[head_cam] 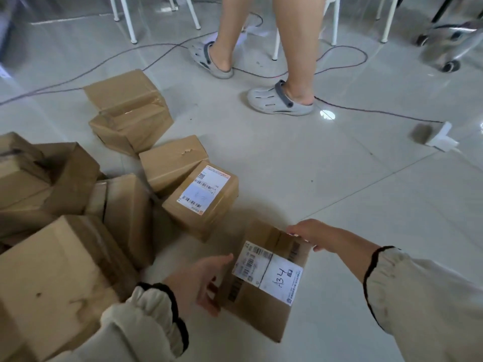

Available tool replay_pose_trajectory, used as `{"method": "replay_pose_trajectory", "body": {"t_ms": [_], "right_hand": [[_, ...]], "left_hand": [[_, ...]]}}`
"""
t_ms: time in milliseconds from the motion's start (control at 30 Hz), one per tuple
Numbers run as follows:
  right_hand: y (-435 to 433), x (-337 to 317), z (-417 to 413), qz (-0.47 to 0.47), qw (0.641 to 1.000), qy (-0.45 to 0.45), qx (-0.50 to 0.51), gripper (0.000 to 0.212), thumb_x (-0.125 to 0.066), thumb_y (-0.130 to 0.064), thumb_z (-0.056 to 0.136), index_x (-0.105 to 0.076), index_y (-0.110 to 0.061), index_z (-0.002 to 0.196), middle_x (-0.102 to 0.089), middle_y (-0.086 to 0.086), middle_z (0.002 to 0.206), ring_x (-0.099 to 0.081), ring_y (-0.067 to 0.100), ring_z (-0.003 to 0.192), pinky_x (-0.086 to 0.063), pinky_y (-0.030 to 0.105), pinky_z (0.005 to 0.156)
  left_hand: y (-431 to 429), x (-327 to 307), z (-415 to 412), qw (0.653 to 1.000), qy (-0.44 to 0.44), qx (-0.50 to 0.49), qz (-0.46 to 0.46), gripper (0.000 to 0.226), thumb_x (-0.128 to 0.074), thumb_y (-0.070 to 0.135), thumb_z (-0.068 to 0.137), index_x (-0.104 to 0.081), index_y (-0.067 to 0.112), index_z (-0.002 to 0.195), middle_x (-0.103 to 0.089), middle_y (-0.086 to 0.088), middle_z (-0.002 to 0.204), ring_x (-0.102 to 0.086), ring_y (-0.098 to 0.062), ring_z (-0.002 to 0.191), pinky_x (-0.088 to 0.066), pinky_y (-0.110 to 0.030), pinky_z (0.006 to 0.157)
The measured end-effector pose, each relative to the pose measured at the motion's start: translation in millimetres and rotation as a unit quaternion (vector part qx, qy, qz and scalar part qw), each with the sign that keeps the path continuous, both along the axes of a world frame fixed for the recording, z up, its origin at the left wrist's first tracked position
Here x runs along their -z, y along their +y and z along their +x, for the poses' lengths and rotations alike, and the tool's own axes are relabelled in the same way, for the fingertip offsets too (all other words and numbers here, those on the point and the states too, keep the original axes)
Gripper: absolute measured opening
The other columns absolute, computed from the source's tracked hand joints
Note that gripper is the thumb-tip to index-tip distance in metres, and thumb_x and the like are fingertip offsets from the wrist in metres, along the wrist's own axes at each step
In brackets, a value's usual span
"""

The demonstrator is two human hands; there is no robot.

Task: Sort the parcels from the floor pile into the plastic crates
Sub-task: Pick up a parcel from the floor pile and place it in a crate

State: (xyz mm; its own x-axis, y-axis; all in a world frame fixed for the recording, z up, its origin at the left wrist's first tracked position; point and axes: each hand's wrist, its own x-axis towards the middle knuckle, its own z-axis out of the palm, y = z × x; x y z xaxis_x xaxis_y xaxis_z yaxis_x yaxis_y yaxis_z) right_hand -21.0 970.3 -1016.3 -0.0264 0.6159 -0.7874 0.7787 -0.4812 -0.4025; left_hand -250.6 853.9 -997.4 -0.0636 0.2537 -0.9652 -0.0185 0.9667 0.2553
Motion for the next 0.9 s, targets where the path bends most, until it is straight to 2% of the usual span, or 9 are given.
{"method": "replay_pose_trajectory", "body": {"t_ms": [33, 100, 167, 267, 367, 467, 600, 767, 900], "right_hand": [[-1, 1, -2, -0.007, 0.999, -0.023, -0.037, 0.053, -0.053, -0.047, 0.09, -0.052, -0.011, 0.129, -0.052, 0.011, 0.131, -0.052, 0.029, 0.115, -0.046, 0.035, 0.082], [-5, 3, -4, -0.034, 0.994, -0.051, -0.088, 0.059, -0.049, -0.053, 0.091, -0.049, -0.011, 0.132, -0.051, 0.012, 0.133, -0.055, 0.032, 0.111, -0.049, 0.036, 0.083], [-7, 3, 0, -0.07, 0.994, -0.033, -0.078, 0.054, -0.046, -0.053, 0.093, -0.051, -0.011, 0.126, -0.055, 0.013, 0.122, -0.059, 0.03, 0.092, -0.051, 0.036, 0.081], [-8, 3, 7, -0.123, 0.992, 0.036, 0.002, 0.042, -0.045, -0.045, 0.096, -0.05, -0.009, 0.118, -0.057, 0.012, 0.1, -0.058, 0.026, 0.073, -0.049, 0.033, 0.068], [-10, 4, 5, -0.139, 0.981, 0.116, 0.072, 0.038, -0.051, -0.034, 0.096, -0.05, -0.007, 0.123, -0.059, 0.015, 0.106, -0.064, 0.029, 0.082, -0.055, 0.037, 0.066], [-12, 9, -1, -0.141, 0.981, 0.124, 0.047, 0.042, -0.054, -0.033, 0.095, -0.051, -0.004, 0.125, -0.06, 0.017, 0.119, -0.063, 0.032, 0.104, -0.054, 0.049, 0.085], [-11, 9, -3, -0.144, 0.982, 0.114, 0.032, 0.045, -0.053, -0.031, 0.095, -0.048, 0.0, 0.128, -0.061, 0.019, 0.121, -0.06, 0.034, 0.111, -0.046, 0.056, 0.096], [-10, 13, -3, -0.139, 0.984, 0.112, 0.025, 0.045, -0.051, -0.03, 0.096, -0.045, -0.002, 0.13, -0.061, 0.017, 0.122, -0.061, 0.034, 0.11, -0.046, 0.057, 0.096], [-12, 13, -4, -0.141, 0.984, 0.108, 0.025, 0.044, -0.048, -0.032, 0.097, -0.043, -0.004, 0.131, -0.061, 0.016, 0.12, -0.062, 0.033, 0.11, -0.047, 0.055, 0.096]], "left_hand": [[0, 3, 1, 1.0, 0.005, -0.012, 0.009, 0.048, -0.067, 0.042, 0.085, -0.044, 0.005, 0.104, -0.049, -0.019, 0.122, -0.051, -0.044, 0.107, -0.052, -0.055, 0.077], [3, 5, 1, 0.998, 0.033, -0.023, 0.046, 0.04, -0.067, 0.034, 0.087, -0.049, 0.005, 0.107, -0.053, -0.013, 0.102, -0.052, -0.037, 0.103, -0.047, -0.052, 0.092], [7, 12, -4, 0.991, 0.061, -0.036, 0.113, 0.04, -0.073, 0.026, 0.083, -0.053, 0.008, 0.113, -0.053, -0.01, 0.092, -0.054, -0.029, 0.091, -0.05, -0.042, 0.085], [4, 23, -18, 0.973, 0.069, -0.074, 0.208, 0.044, -0.075, 0.015, 0.08, -0.053, 0.012, 0.118, -0.056, -0.009, 0.113, -0.056, -0.027, 0.1, -0.048, -0.037, 0.083], [-7, 31, -21, 0.987, -0.002, -0.057, 0.153, 0.041, -0.071, 0.022, 0.084, -0.055, 0.009, 0.119, -0.061, -0.012, 0.117, -0.056, -0.031, 0.105, -0.046, -0.039, 0.082], [-11, 32, -17, 0.987, -0.048, -0.053, 0.142, 0.032, -0.063, 0.021, 0.09, -0.058, 0.005, 0.118, -0.065, -0.014, 0.105, -0.06, -0.031, 0.091, -0.051, -0.04, 0.076], [-7, 31, -16, 0.986, -0.032, -0.045, 0.156, 0.028, -0.062, 0.021, 0.091, -0.059, 0.006, 0.115, -0.064, -0.014, 0.103, -0.06, -0.031, 0.089, -0.05, -0.041, 0.074], [-4, 32, -15, 0.99, -0.004, -0.037, 0.136, 0.019, -0.064, 0.021, 0.091, -0.06, 0.007, 0.104, -0.063, -0.016, 0.099, -0.061, -0.035, 0.087, -0.051, -0.053, 0.086], [-5, 31, -14, 0.99, 0.0, -0.037, 0.134, 0.019, -0.063, 0.021, 0.091, -0.06, 0.007, 0.103, -0.062, -0.016, 0.095, -0.061, -0.035, 0.083, -0.052, -0.052, 0.083]]}}
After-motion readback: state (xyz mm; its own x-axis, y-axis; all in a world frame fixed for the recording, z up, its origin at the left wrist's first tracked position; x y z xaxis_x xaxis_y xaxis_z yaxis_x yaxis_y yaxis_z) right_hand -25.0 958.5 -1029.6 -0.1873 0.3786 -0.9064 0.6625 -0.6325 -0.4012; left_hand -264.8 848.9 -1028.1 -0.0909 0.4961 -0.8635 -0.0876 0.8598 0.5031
